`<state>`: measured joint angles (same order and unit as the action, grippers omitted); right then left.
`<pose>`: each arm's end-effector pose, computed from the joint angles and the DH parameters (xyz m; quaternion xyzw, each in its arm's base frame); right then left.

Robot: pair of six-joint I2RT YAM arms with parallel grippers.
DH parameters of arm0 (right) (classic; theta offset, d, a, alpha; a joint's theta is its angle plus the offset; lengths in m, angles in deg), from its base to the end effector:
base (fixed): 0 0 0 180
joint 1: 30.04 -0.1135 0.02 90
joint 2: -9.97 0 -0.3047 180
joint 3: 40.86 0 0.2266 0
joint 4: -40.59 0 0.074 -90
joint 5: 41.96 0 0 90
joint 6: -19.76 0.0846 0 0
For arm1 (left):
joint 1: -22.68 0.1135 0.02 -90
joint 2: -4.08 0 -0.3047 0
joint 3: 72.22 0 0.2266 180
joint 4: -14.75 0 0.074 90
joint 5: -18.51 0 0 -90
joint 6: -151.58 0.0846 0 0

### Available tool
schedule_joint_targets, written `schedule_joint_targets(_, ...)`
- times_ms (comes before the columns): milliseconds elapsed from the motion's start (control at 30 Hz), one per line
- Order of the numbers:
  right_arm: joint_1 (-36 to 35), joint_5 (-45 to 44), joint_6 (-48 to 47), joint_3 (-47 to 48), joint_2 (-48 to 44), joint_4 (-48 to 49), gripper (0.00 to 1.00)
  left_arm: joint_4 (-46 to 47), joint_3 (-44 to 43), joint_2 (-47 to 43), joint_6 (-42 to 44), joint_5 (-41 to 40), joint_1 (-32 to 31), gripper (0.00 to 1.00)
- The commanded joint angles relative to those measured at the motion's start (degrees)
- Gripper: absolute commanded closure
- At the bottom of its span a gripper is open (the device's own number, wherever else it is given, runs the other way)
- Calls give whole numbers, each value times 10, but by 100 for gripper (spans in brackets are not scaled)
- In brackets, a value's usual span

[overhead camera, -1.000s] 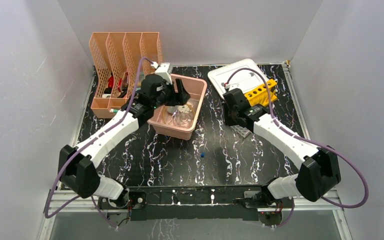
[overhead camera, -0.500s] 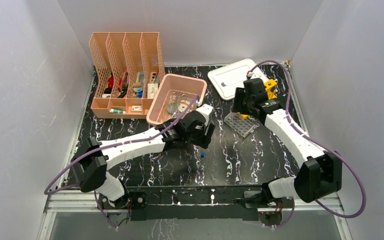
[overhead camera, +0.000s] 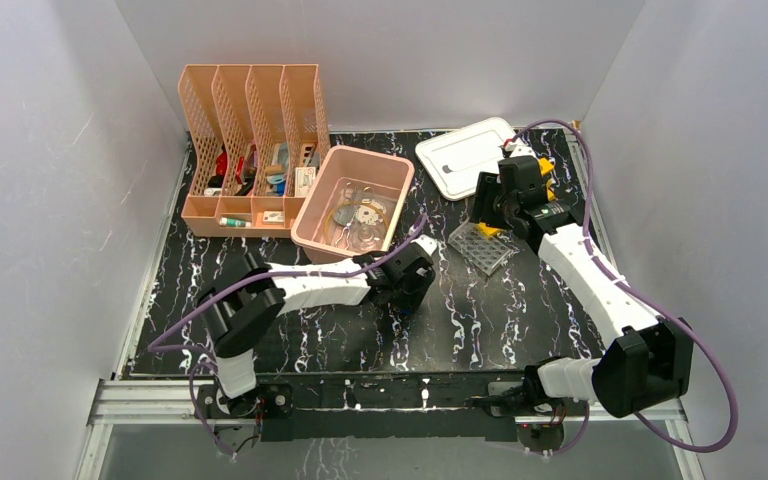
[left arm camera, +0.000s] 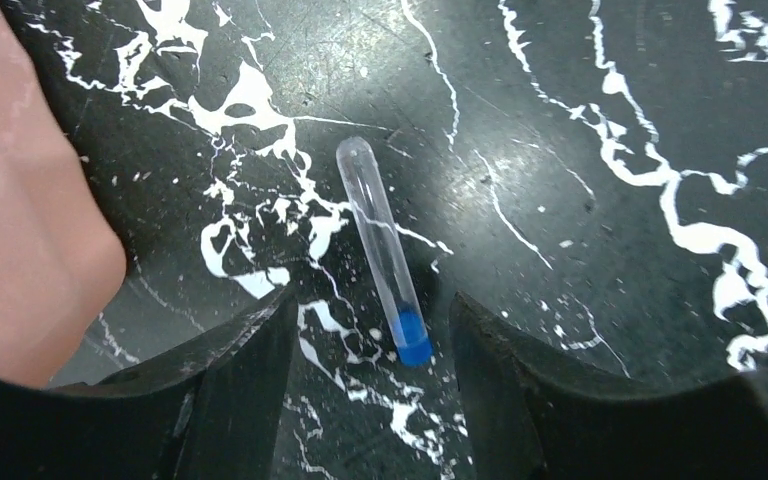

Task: Organize the chemistry lab equipment

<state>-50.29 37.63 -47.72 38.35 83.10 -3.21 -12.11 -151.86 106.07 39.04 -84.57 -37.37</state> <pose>0.2692 0.0830 0.3329 0.0577 0.8931 0.0841 0.4382 0.2138 -0.3327 0.2070 0.2618 0.8945 -0.1483 0.3306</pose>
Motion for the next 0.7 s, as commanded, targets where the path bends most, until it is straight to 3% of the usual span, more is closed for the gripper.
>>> schedule_joint_targets(0, 5, 1, -7, 1, -17, 21, 36, -5, -32, 26, 2, -5, 5, 46)
schedule_joint_targets(200, 6, 0, -9, 3, -16, 22, 36, -4, -35, 54, 7, 5, 4, 55)
schedule_joint_targets(400, 6, 0, -10, 0, -18, 21, 36, 2, -28, 42, -5, 23, 4, 73)
schedule_joint_targets(667, 6, 0, -11, -1, -24, 19, 36, 18, -35, 19, -12, 39, 6, 78)
